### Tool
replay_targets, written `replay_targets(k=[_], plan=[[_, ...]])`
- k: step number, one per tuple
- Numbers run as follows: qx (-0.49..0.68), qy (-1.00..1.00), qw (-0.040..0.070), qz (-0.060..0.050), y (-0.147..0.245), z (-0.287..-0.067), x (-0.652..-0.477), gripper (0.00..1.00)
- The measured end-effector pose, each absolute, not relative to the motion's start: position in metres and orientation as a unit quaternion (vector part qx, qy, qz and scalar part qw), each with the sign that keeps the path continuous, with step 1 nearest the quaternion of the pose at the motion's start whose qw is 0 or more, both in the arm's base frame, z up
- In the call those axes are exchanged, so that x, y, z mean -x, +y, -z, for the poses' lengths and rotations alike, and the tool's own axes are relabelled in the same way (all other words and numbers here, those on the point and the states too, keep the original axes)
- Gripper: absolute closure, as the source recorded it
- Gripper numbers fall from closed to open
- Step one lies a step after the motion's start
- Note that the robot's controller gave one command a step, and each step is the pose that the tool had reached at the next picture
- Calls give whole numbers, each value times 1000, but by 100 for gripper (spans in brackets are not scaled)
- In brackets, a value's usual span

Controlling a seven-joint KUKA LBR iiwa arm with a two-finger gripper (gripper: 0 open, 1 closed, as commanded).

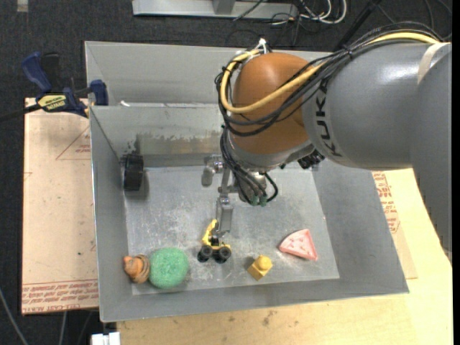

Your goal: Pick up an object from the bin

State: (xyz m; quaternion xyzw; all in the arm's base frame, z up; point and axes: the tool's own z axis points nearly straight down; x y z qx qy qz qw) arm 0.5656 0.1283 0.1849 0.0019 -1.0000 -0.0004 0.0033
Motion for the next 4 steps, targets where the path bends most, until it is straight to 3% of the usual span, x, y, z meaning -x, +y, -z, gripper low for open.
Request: replay_targets(k=[1, 2, 3, 4], plan=[[0, -1000, 0, 1, 128, -190, -567, 0], [-84, -996, -5, 1, 120, -156, -561, 0], [-191, -982, 3, 1, 100, -135, -526, 0], [-290, -957, 0, 0, 97, -123, -530, 0]])
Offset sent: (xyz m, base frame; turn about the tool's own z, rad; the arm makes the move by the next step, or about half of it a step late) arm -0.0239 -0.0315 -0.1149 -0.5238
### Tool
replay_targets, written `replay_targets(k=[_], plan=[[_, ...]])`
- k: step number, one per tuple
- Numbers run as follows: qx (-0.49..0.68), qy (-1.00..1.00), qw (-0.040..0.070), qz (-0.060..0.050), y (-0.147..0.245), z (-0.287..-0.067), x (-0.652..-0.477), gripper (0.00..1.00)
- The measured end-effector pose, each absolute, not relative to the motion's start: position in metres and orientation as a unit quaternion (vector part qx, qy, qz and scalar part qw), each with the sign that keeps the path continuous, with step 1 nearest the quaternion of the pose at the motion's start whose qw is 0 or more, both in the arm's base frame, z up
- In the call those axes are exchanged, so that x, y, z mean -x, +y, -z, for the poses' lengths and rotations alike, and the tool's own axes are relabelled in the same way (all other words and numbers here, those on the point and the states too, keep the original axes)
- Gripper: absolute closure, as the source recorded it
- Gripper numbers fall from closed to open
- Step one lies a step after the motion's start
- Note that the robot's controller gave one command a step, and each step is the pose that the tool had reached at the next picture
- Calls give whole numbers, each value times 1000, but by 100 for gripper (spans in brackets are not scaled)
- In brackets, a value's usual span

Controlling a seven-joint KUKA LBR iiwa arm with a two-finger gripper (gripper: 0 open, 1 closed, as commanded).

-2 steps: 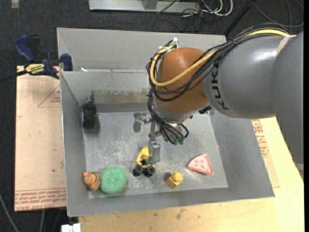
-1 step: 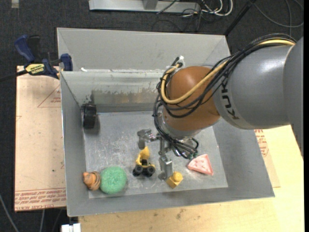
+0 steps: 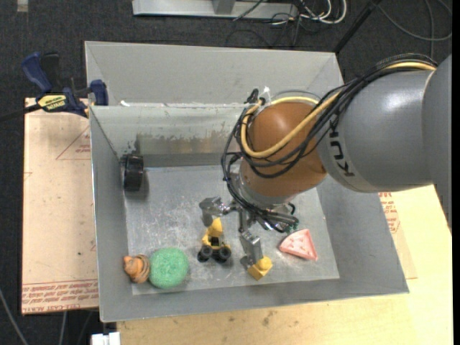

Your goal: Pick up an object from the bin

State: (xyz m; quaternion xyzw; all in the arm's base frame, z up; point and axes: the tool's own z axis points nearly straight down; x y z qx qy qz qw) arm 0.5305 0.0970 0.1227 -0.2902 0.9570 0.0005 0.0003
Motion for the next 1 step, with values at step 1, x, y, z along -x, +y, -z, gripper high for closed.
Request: replay_targets(k=[1], plan=[[377, 926, 0, -1, 104, -68, -539, 0]])
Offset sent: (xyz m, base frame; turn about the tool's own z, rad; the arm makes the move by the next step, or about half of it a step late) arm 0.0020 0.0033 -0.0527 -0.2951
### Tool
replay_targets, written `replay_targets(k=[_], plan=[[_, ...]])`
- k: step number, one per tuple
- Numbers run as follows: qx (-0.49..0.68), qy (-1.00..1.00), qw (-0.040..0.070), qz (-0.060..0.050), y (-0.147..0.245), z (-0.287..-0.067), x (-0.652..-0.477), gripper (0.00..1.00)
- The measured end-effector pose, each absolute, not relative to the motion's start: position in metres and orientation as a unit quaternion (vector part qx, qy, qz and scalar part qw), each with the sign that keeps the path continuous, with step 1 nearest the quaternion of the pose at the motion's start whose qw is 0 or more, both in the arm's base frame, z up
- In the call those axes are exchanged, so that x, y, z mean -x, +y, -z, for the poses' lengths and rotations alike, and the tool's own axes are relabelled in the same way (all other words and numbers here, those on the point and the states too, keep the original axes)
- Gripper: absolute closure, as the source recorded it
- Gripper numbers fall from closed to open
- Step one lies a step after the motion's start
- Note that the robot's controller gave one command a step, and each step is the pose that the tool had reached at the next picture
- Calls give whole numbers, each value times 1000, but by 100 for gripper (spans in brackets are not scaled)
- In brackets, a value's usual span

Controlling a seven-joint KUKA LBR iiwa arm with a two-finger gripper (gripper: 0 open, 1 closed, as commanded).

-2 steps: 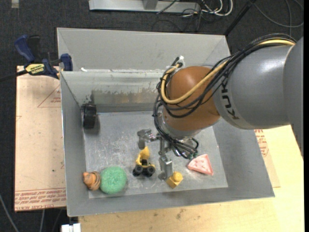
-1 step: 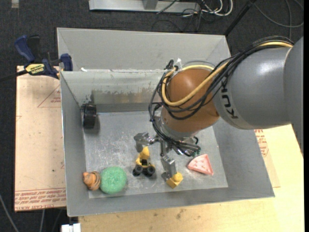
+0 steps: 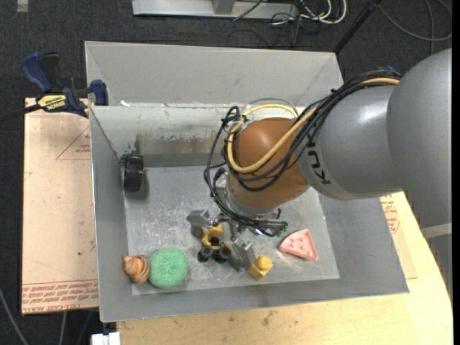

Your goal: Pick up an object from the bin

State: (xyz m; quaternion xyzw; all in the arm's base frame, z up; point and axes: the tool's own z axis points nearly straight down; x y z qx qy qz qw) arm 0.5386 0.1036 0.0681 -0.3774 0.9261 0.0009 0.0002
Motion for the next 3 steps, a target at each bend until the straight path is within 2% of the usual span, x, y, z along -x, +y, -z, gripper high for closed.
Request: replay_targets(k=[1, 3], plan=[[426, 905, 1, -1, 102, -70, -533, 100], [426, 905, 0, -2, 102, -72, -532, 100]])
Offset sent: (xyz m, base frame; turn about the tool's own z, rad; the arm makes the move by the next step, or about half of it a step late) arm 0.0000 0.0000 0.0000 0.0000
